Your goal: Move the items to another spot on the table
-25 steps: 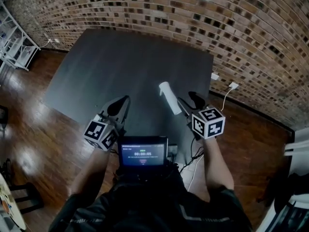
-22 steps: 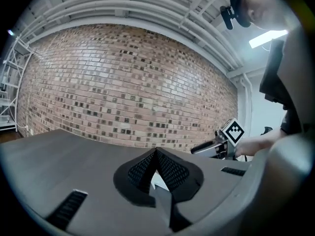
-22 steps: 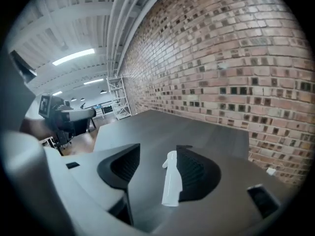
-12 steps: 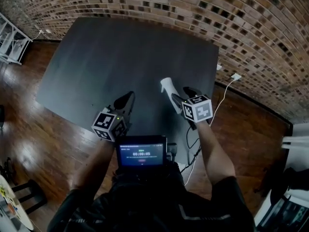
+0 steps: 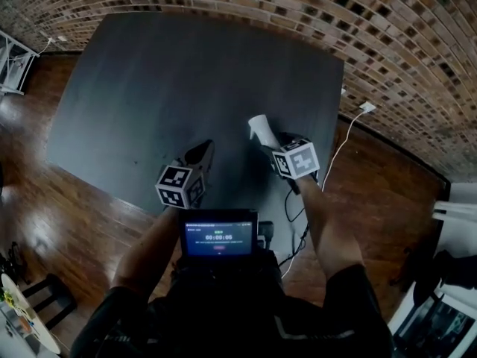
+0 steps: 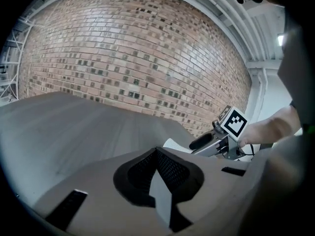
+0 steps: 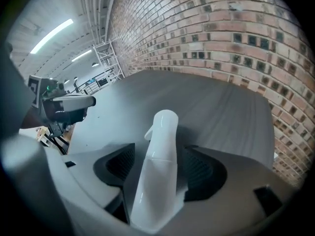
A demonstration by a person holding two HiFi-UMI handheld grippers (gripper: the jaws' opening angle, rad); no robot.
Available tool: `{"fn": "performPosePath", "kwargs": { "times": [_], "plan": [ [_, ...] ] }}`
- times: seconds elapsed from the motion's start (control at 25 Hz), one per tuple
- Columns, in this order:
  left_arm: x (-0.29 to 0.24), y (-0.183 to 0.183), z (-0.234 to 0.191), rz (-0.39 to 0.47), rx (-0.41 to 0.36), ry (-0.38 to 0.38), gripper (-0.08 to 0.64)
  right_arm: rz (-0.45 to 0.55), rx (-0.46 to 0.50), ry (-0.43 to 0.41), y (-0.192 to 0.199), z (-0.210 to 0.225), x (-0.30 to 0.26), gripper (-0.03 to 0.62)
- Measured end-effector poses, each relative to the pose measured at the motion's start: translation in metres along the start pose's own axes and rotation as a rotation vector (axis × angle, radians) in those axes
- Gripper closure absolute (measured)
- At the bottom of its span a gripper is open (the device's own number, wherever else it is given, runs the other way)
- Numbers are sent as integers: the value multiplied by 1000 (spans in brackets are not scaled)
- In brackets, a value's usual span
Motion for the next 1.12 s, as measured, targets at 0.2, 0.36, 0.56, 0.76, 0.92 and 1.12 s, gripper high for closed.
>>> {"fn": "performPosePath", "kwargs": {
  "times": [0.2, 0.36, 0.56, 0.76, 0.92, 1.12],
  "plan": [
    [-13, 10, -2, -31, 14, 15, 566, -74, -7, 1, 10, 9, -20, 279],
    [-20, 12, -3, -31, 23, 16, 566, -86, -42, -24, 14, 11, -28, 311],
    [-19, 11, 0, -18, 8, 21, 566, -66, -54, -38, 12, 12, -29, 318],
    [-5, -4, -4, 21, 8, 0, 566, -26, -43, -69, 5, 7, -24, 319],
    [12, -20, -8, 60, 5, -35, 566, 42, -11, -90, -11, -4, -8, 319],
    [41, -41, -12, 109, 7, -81, 566, 140, 23, -119, -38, -26, 13, 319]
  ]
}}
Point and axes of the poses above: the fingertips, and each gripper's own axes: x backward along the fingers, z to its right, y out of its underside, the point moved 1 cm from there along x, backward along the fingers, and after that the axes turned 12 degrees about -y, right-handed, at the moved point
